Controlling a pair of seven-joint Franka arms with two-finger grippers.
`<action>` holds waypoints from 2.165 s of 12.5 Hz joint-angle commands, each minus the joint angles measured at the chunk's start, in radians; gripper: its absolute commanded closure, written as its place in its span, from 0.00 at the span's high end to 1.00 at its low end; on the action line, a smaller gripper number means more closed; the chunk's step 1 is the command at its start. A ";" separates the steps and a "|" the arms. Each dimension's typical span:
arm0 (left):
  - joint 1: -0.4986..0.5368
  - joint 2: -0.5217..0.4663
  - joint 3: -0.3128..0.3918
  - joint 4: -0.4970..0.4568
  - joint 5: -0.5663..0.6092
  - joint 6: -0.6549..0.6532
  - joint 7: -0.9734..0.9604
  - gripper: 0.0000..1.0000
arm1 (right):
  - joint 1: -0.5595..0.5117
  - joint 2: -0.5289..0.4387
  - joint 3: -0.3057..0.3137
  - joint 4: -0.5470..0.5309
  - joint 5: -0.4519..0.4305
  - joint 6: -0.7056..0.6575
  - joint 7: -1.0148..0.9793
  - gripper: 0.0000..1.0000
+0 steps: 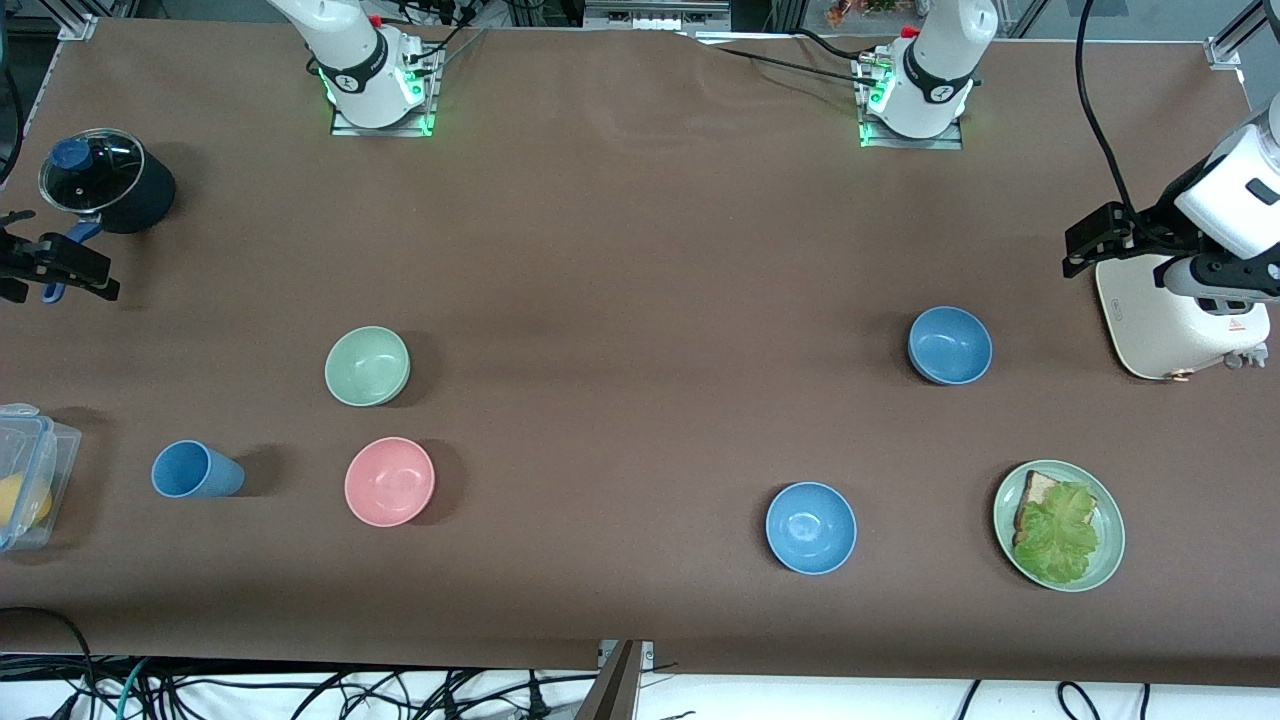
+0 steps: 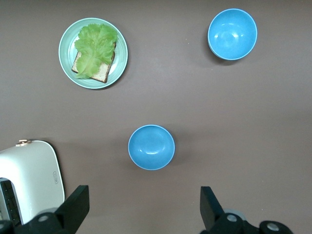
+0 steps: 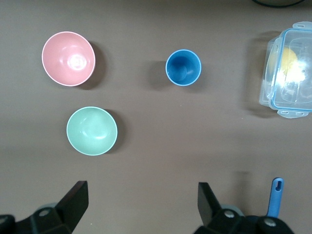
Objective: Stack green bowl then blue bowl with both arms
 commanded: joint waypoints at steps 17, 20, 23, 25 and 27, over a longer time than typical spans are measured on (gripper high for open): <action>-0.001 -0.004 0.003 0.000 -0.005 -0.016 -0.003 1.00 | 0.009 0.264 0.007 -0.241 0.255 0.306 0.021 0.99; -0.003 -0.004 0.003 0.002 -0.005 -0.018 -0.003 1.00 | 0.009 0.264 0.008 -0.376 0.275 0.452 0.011 0.99; -0.005 -0.006 -0.002 0.002 -0.005 -0.016 -0.004 1.00 | 0.012 0.267 0.013 -0.478 0.279 0.569 0.010 0.99; -0.003 -0.004 0.000 0.002 -0.006 -0.016 -0.003 1.00 | 0.014 0.269 0.022 -0.522 0.281 0.611 0.010 0.99; -0.003 -0.004 0.000 0.000 -0.005 -0.018 -0.004 1.00 | 0.014 0.263 0.036 -0.545 0.281 0.614 0.010 0.99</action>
